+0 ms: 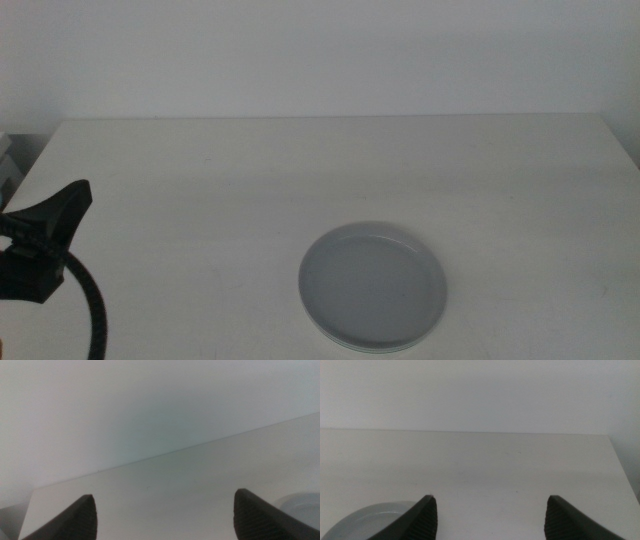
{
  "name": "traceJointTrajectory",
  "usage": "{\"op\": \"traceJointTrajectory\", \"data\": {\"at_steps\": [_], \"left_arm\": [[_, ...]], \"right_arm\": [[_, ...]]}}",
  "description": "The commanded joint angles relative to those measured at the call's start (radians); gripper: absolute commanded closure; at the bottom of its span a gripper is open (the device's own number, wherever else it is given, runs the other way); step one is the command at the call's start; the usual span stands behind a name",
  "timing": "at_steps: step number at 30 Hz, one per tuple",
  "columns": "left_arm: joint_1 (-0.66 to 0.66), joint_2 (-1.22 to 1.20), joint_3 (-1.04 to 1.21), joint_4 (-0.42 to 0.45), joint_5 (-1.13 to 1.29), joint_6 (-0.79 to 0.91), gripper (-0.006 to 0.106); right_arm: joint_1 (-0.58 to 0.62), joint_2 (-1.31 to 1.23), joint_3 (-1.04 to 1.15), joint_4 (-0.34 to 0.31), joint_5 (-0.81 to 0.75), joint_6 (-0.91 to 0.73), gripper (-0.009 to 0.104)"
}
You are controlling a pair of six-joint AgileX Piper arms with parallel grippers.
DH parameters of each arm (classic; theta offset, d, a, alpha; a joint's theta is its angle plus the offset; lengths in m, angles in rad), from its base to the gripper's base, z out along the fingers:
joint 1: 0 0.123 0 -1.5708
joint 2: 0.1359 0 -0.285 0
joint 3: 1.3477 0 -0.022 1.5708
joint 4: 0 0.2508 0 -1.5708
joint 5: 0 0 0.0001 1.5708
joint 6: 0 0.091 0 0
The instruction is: Stack the three bowls on top of each other.
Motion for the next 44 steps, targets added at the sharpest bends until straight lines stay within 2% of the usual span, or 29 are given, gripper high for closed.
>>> {"op": "traceJointTrajectory", "data": {"at_steps": [1,4,8,11,14,18,21,26,28,34,44], "left_arm": [[0.000,0.006,-0.018,0.013,-0.057,-0.014,-0.003],[0.000,-0.004,-0.008,-0.025,-0.022,-0.014,-0.003],[0.001,-0.047,-0.008,-0.171,0.075,-0.014,-0.003],[0.001,-0.095,-0.008,-0.219,0.062,-0.014,-0.003],[0.001,-0.145,-0.001,-0.224,0.049,-0.014,-0.003],[0.010,-0.230,0.078,-0.224,0.039,-0.014,-0.003],[0.077,-0.323,0.175,-0.231,0.039,-0.014,-0.003],[0.225,-0.461,0.308,-0.333,-0.032,-0.014,-0.003],[0.268,-0.498,0.356,-0.343,-0.082,-0.014,-0.003],[0.343,-0.544,0.494,-0.356,-0.179,-0.014,-0.003],[0.347,-0.544,0.490,-0.373,-0.198,-0.014,-0.003]], "right_arm": [[-0.006,0.003,-0.027,-0.002,-0.075,-0.009,0.041],[-0.006,0.003,-0.027,-0.001,-0.074,-0.009,0.041],[-0.006,0.003,-0.026,0.007,-0.080,-0.010,0.041],[-0.006,-0.038,-0.006,0.007,-0.146,-0.010,0.041],[-0.006,-0.122,0.082,-0.018,-0.256,-0.010,0.041],[-0.006,-0.251,0.245,-0.038,-0.256,-0.010,0.041],[-0.006,-0.358,0.355,-0.038,-0.236,-0.010,0.041],[-0.006,-0.483,0.487,-0.040,-0.234,-0.010,0.041],[-0.006,-0.517,0.525,-0.053,-0.234,-0.010,0.041],[-0.007,-0.561,0.552,-0.060,-0.212,-0.010,0.041],[-0.007,-0.574,0.552,-0.060,-0.208,-0.010,0.041]]}}
